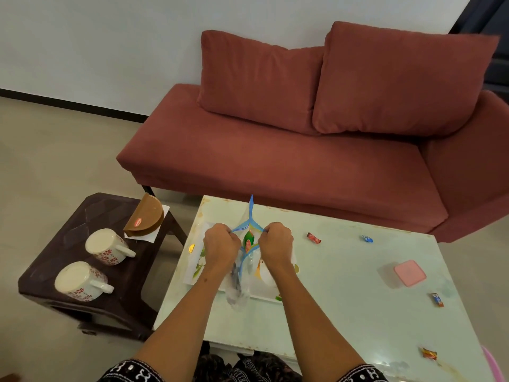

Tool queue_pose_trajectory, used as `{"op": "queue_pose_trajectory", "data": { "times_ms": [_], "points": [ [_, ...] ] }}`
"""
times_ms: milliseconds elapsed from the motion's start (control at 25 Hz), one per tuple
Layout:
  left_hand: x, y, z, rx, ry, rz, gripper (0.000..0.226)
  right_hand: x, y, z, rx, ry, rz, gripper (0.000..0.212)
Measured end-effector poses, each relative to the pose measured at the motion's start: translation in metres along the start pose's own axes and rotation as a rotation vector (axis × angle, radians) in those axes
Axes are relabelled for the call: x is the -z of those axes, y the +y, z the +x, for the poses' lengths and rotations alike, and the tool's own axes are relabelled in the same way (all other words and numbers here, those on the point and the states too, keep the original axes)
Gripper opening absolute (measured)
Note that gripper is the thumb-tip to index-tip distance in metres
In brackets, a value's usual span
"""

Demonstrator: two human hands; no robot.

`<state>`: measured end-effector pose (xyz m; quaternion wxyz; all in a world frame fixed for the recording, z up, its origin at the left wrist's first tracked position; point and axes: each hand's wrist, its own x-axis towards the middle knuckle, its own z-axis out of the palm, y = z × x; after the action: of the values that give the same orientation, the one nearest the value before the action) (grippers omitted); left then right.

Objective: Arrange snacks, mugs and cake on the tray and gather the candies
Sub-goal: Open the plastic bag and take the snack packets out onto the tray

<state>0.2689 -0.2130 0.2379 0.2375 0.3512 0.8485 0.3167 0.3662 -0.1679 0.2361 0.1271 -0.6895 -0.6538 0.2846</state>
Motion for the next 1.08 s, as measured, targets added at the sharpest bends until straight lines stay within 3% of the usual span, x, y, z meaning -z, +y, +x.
{"op": "queue_pose_trajectory", "data": {
  "times_ms": [80, 160, 320, 480, 720, 960, 1080],
  "points": [
    [0.01, -0.008, 0.004, -0.061, 0.051, 0.01, 0.005, 0.011, 0.011, 0.007, -0.04, 0.057, 0.022, 0.018],
    [0.016, -0.018, 0.005, -0.117, 0.069, 0.065, 0.013, 0.022, 0.021, 0.013, -0.078, 0.112, 0.051, 0.016],
    [0.019, -0.025, 0.007, -0.237, -0.016, 0.262, 0.005, 0.03, 0.039, 0.017, -0.085, 0.132, -0.039, 0.015],
    [0.019, -0.023, 0.01, -0.291, -0.109, 0.365, 0.035, 0.025, 0.048, 0.018, -0.107, 0.064, -0.099, 0.029],
    [0.017, -0.021, 0.006, -0.277, -0.111, 0.276, 0.041, 0.025, 0.05, 0.017, -0.151, 0.03, -0.104, 0.047],
    [0.009, -0.018, -0.003, -0.259, -0.22, 0.249, 0.042, 0.023, 0.044, 0.018, -0.149, -0.01, -0.008, 0.062],
    [0.009, -0.017, -0.004, -0.234, -0.2, 0.206, 0.042, 0.016, 0.037, 0.011, -0.089, 0.07, 0.031, 0.042]
  ]
}}
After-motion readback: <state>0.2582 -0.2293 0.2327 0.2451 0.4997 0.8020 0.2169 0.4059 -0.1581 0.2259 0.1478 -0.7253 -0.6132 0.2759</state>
